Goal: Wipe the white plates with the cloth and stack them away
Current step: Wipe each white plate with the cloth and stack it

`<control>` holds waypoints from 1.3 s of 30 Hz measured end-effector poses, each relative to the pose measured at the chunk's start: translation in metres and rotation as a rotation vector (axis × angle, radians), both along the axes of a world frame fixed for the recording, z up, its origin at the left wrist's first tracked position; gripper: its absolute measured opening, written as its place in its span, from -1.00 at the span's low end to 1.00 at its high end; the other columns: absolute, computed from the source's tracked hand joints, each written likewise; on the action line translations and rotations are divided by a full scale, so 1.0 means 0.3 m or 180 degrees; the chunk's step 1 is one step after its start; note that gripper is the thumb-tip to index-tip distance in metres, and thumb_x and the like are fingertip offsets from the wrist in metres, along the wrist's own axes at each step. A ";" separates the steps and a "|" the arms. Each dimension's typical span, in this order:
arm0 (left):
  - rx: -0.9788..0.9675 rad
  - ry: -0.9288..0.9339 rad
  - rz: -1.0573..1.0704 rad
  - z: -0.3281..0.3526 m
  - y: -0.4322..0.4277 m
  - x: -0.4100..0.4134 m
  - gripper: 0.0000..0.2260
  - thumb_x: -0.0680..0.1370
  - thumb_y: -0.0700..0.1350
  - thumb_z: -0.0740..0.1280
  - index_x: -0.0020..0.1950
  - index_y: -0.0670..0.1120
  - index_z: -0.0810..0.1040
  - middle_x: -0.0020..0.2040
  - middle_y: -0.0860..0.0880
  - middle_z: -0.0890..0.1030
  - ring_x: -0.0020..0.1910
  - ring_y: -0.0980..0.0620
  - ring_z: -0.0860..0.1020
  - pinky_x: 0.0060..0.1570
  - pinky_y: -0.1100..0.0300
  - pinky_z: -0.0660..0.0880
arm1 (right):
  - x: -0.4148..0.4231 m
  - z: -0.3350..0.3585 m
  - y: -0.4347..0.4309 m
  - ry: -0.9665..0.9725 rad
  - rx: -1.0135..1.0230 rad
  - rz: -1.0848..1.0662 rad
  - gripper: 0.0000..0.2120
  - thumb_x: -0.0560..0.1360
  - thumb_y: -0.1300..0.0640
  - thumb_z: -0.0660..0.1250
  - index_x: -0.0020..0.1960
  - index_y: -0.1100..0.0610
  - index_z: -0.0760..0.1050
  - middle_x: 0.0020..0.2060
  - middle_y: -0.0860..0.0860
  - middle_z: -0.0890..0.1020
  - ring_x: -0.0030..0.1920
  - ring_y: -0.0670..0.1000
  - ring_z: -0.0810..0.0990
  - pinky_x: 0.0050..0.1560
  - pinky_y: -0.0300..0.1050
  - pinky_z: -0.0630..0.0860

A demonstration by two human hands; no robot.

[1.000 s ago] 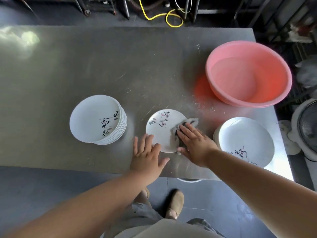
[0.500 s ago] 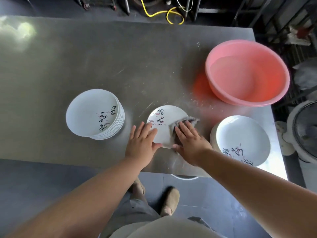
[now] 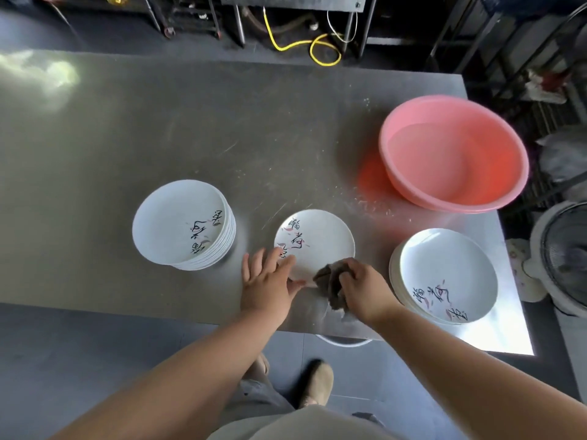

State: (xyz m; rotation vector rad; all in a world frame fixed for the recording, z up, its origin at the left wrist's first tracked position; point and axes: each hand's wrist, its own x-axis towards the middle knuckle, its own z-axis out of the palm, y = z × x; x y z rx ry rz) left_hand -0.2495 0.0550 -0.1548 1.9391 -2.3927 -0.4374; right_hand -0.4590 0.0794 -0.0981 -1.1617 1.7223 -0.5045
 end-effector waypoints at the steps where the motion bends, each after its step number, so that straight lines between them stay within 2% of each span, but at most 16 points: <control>1: -0.0029 0.0038 -0.0061 0.010 -0.008 0.010 -0.57 0.61 0.27 0.26 0.44 0.17 0.51 0.47 0.10 0.41 0.50 -0.11 0.28 0.61 -0.15 -0.11 | -0.023 0.030 -0.036 0.0022 0.0241 -0.0057 -0.73 0.50 0.16 0.12 -0.11 0.08 0.61 -0.33 0.02 0.69 -0.43 -0.01 0.62 -0.49 -0.21 0.47; 3: -0.0144 0.0321 0.0034 0.026 -0.035 0.028 -0.59 0.63 0.19 0.26 0.46 0.14 0.51 0.39 0.06 0.47 0.40 -0.11 0.36 0.55 -0.09 0.09 | -0.062 0.053 -0.103 0.0570 0.0424 0.0207 -0.67 0.65 0.05 0.11 -0.03 0.17 0.60 -0.18 0.12 0.68 -0.18 0.09 0.66 -0.28 -0.12 0.50; 5: 0.0034 0.0709 0.0636 0.043 -0.089 0.038 -0.57 0.66 0.15 0.25 0.51 0.06 0.47 0.31 0.00 0.55 0.31 -0.13 0.47 0.40 -0.08 0.34 | -0.086 0.030 -0.157 0.1329 0.0633 0.0717 -0.62 0.73 0.00 0.06 0.29 0.23 0.50 0.11 0.22 0.63 0.12 0.24 0.62 0.08 0.00 0.54; 8: 0.1263 0.1105 0.1540 0.072 -0.200 0.027 -0.57 0.70 0.18 0.14 0.42 -0.06 0.50 0.16 -0.07 0.69 0.12 -0.15 0.64 0.09 0.02 0.56 | -0.075 -0.021 -0.203 0.1715 0.1035 0.1087 -0.50 0.77 -0.03 -0.07 0.64 0.13 0.16 0.43 0.32 0.45 0.39 0.31 0.50 0.43 0.08 0.41; 10: 0.2025 0.1416 0.1837 0.097 -0.249 0.006 -0.56 0.70 0.19 0.08 0.22 -0.07 0.59 -0.18 -0.07 0.73 -0.27 -0.09 0.65 -0.30 0.16 0.50 | -0.060 -0.036 -0.219 0.1473 0.1294 0.0655 -0.37 0.75 -0.18 -0.10 0.61 0.23 0.25 0.46 0.32 0.45 0.46 0.29 0.44 0.45 0.06 0.32; 12: 0.2496 0.1692 0.2319 0.134 -0.273 -0.008 -0.51 0.68 0.31 0.05 0.13 -0.02 0.58 -0.36 -0.03 0.68 -0.48 0.00 0.56 -0.44 0.27 0.31 | -0.052 -0.061 -0.220 0.1319 0.1264 0.0347 -0.32 0.73 -0.23 -0.06 0.46 0.31 0.43 0.35 0.31 0.55 0.37 0.28 0.52 0.33 0.09 0.40; 16: 0.3259 0.2234 0.2809 0.193 -0.296 -0.022 -0.16 0.53 0.58 -0.12 0.24 -0.03 0.59 -0.14 -0.13 0.76 -0.19 -0.06 0.72 -0.25 0.19 0.42 | -0.051 -0.034 -0.204 0.1269 0.1068 0.0151 -0.51 0.76 0.00 -0.07 0.51 0.30 0.30 0.34 0.31 0.53 0.32 0.28 0.54 0.28 0.10 0.46; 19: 0.3431 0.3177 0.3056 0.245 -0.304 -0.024 -0.03 0.46 0.63 -0.15 0.46 -0.07 0.48 0.11 -0.26 0.72 0.11 -0.18 0.69 0.08 0.00 0.56 | -0.049 0.029 -0.178 0.1057 0.0213 -0.0265 -0.64 0.74 -0.13 -0.01 0.27 0.06 0.42 0.08 0.11 0.67 0.06 0.22 0.61 0.03 0.00 0.45; 22: 0.3427 0.4426 0.3305 0.323 -0.304 -0.009 -0.07 0.50 0.59 -0.05 0.53 -0.12 0.36 0.27 -0.32 0.64 0.23 -0.23 0.64 0.29 -0.12 0.53 | -0.039 0.119 -0.141 0.0858 -0.0683 -0.0370 -0.87 0.70 -0.13 0.09 0.04 -0.13 0.34 -0.35 -0.17 0.67 -0.33 -0.07 0.62 -0.22 -0.07 0.51; 24: 0.3416 0.4968 0.3212 0.387 -0.310 0.013 -0.25 0.65 0.39 0.12 0.47 -0.25 0.43 0.27 -0.24 0.67 0.23 -0.17 0.67 0.23 -0.08 0.59 | -0.029 0.188 -0.133 0.0640 -0.1164 -0.0262 -0.94 0.67 0.02 0.14 0.03 -0.13 0.34 -0.40 -0.17 0.67 -0.41 -0.11 0.62 -0.28 -0.06 0.57; 27: 0.3107 0.5176 0.3097 0.472 -0.321 0.034 -0.73 0.69 -0.13 0.31 0.38 -0.14 0.55 0.12 -0.07 0.71 0.05 -0.03 0.70 0.02 0.08 0.65 | -0.035 0.274 -0.132 0.0765 -0.1681 -0.0034 -0.75 0.59 0.15 0.26 0.14 -0.19 0.43 -0.32 -0.18 0.66 -0.28 -0.12 0.62 -0.22 -0.10 0.56; 29: 0.2721 0.5245 0.3026 0.520 -0.329 0.043 -0.72 0.66 -0.26 0.32 0.34 -0.01 0.52 0.12 -0.03 0.71 0.06 -0.03 0.67 0.04 0.09 0.59 | -0.057 0.304 -0.139 0.0947 -0.1543 0.0260 -0.63 0.57 0.09 0.34 0.31 -0.23 0.44 -0.23 -0.23 0.64 -0.23 -0.15 0.56 -0.17 -0.10 0.55; 31: 0.2477 0.5299 0.2702 0.572 -0.331 0.055 -0.63 0.66 -0.27 0.31 0.44 -0.01 0.45 0.27 -0.08 0.68 0.24 -0.10 0.63 0.26 -0.01 0.53 | -0.092 0.325 -0.141 0.1095 -0.1110 0.0514 -0.61 0.57 0.01 0.40 0.35 -0.23 0.44 -0.13 -0.22 0.67 -0.25 -0.14 0.58 -0.11 -0.08 0.59; 33: 0.2427 0.5215 0.2286 0.622 -0.325 0.070 -0.62 0.68 -0.22 0.28 0.51 -0.06 0.47 0.38 -0.13 0.62 0.40 -0.15 0.56 0.44 -0.09 0.43 | -0.137 0.352 -0.149 0.0988 -0.0781 0.0461 -0.83 0.57 0.02 0.41 0.14 -0.12 0.52 -0.20 -0.11 0.72 -0.36 -0.06 0.64 -0.16 -0.11 0.62; 36: 0.2278 0.5322 0.1949 0.698 -0.310 0.074 -0.64 0.69 -0.19 0.25 0.49 -0.04 0.52 0.39 -0.12 0.62 0.40 -0.13 0.57 0.40 -0.08 0.47 | -0.181 0.428 -0.145 0.0287 -0.0933 -0.0307 -0.88 0.60 0.14 0.31 -0.09 0.05 0.59 -0.44 -0.03 0.66 -0.53 -0.02 0.59 -0.45 -0.25 0.49; 39: 0.2143 0.5453 0.1647 0.767 -0.278 0.048 -0.65 0.70 -0.21 0.23 0.48 0.00 0.53 0.36 -0.08 0.65 0.35 -0.09 0.62 0.32 -0.07 0.50 | -0.156 0.556 -0.139 -0.0232 -0.1663 -0.1133 -0.81 0.66 0.08 0.25 0.04 -0.08 0.64 -0.36 -0.07 0.68 -0.43 -0.04 0.64 -0.37 -0.22 0.57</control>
